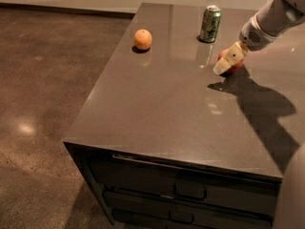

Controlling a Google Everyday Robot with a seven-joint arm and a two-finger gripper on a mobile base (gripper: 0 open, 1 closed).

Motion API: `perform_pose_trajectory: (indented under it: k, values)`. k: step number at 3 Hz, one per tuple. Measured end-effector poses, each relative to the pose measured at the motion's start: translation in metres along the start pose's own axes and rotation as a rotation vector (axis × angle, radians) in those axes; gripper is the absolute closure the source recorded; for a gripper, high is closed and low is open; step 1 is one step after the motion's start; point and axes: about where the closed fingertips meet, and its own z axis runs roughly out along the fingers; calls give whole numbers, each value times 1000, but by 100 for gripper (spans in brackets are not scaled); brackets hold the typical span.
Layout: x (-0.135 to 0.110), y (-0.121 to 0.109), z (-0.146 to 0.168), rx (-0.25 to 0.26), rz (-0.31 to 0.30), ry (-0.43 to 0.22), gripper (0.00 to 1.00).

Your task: Move apple near orange

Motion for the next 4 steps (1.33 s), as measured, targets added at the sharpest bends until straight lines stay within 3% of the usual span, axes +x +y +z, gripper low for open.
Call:
perform_pose_trajectory:
  k: [2, 4]
  values:
    - [2, -18, 18, -4, 59, 17, 41]
    - [-57, 1, 1, -18, -50, -35, 95]
